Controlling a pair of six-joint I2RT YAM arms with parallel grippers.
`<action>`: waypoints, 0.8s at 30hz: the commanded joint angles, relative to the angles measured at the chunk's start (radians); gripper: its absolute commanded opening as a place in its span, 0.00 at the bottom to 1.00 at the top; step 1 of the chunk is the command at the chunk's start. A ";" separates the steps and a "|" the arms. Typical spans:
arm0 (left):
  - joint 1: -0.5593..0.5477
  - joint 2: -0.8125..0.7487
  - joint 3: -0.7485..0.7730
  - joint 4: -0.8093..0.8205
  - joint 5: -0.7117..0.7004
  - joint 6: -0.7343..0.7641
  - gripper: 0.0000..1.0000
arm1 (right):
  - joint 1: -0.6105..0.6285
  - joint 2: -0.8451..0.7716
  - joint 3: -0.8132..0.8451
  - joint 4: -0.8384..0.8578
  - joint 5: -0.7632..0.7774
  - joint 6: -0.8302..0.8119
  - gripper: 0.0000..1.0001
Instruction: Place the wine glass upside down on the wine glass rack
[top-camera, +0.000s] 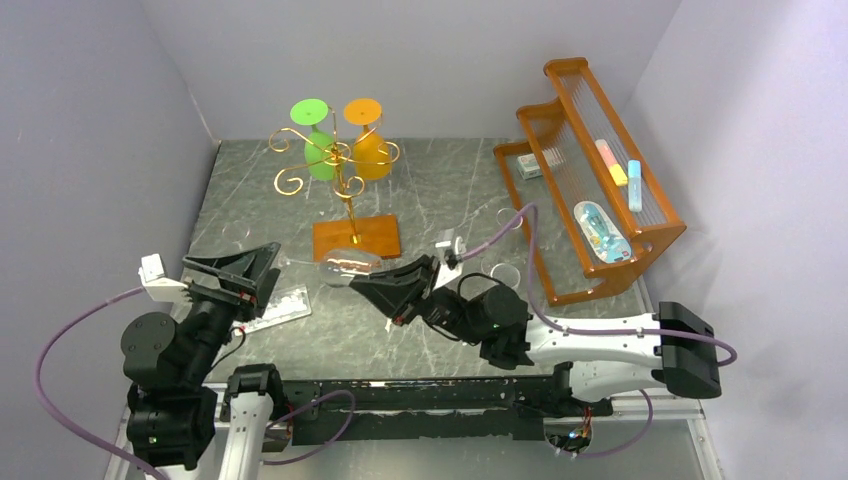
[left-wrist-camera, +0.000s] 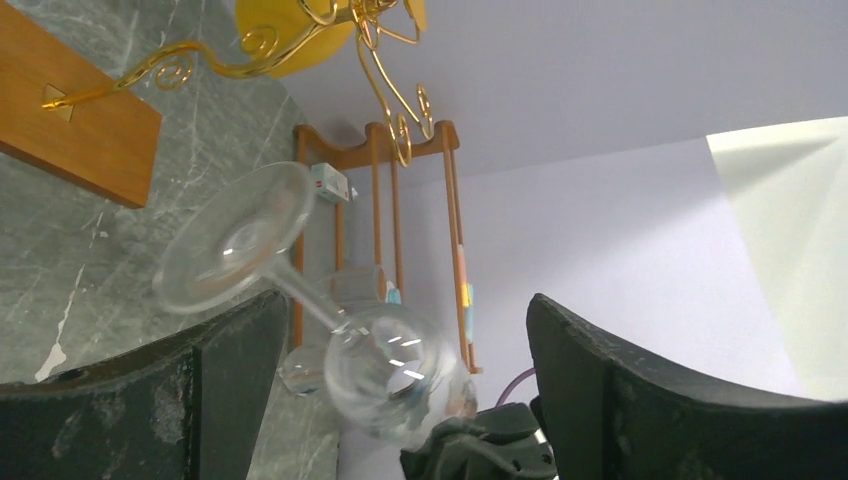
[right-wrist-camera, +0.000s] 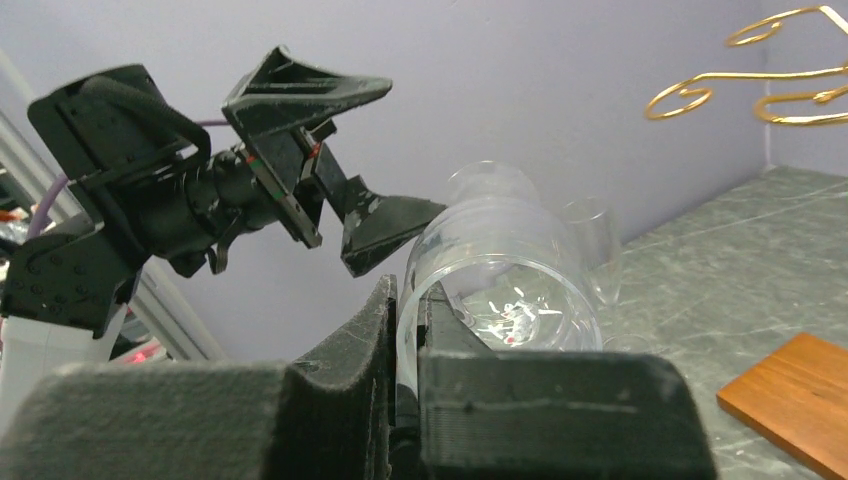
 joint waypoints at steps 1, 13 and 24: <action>0.024 -0.038 0.024 -0.064 -0.027 -0.044 0.91 | 0.056 0.043 0.051 0.138 0.041 -0.059 0.00; 0.031 -0.042 0.077 -0.175 -0.124 -0.050 0.81 | 0.131 0.159 0.121 0.268 0.122 -0.170 0.00; 0.031 -0.077 0.016 -0.071 -0.164 -0.160 0.65 | 0.158 0.206 0.171 0.299 0.059 -0.136 0.00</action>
